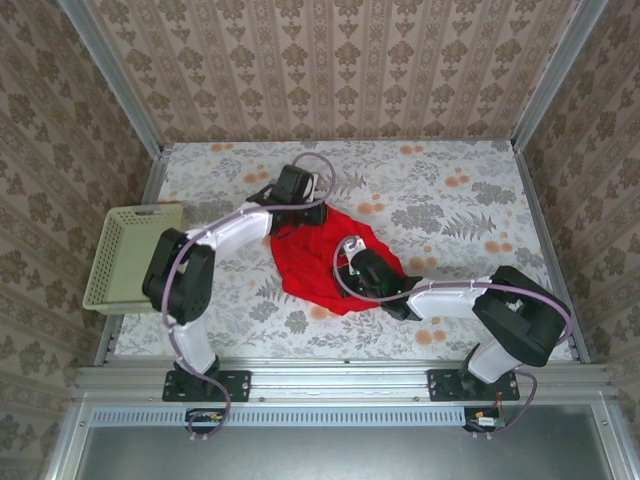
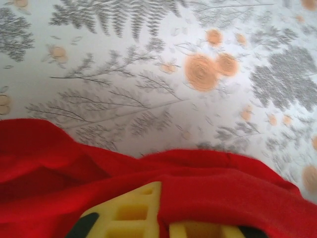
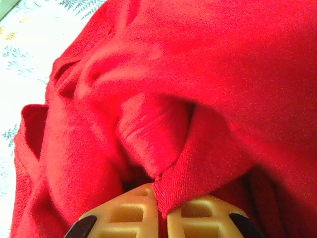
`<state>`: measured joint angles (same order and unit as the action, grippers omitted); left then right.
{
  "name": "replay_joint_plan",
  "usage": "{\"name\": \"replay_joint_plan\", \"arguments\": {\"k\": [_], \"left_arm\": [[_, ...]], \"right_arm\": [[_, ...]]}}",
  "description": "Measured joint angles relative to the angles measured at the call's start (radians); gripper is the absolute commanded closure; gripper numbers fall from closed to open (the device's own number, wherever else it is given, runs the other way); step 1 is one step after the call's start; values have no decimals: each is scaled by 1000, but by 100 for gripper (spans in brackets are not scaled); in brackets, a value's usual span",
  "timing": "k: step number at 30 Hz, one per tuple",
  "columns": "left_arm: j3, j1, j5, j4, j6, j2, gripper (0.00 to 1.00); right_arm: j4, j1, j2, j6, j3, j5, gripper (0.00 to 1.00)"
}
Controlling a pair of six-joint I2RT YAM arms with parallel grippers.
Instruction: Fold the inside-out t-shirt
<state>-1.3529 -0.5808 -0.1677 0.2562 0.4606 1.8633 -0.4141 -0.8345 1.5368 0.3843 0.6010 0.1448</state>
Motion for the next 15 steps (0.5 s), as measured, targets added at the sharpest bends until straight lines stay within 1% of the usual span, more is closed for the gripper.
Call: {"name": "replay_joint_plan", "arguments": {"k": [3,5,7,9,10,12,14,15], "left_arm": [[-167,48,24,122,33,143,100],[-257,80,52,214,42,234,100],[-308,103,86,294,42,300,99],[-320,118,117,362,42,331,91],[-322,121,123,374,41,330,83],[-301,117,140,388,39,296,67],[-231,107,149,391,37,220,47],[-194,102,151,388,41,181,40]], "right_arm": [[-1,-2,-48,-13,-12,1,100],[-1,-2,-92,-19,-18,4,100],[2,-3,-142,-24,-24,8,100],[2,-3,-193,-32,-26,17,100],[2,-3,-214,-35,-27,28,100],[3,-3,-237,-42,-27,47,100],[11,0,-238,-42,-27,62,100],[16,1,-235,-41,-29,66,100]]}}
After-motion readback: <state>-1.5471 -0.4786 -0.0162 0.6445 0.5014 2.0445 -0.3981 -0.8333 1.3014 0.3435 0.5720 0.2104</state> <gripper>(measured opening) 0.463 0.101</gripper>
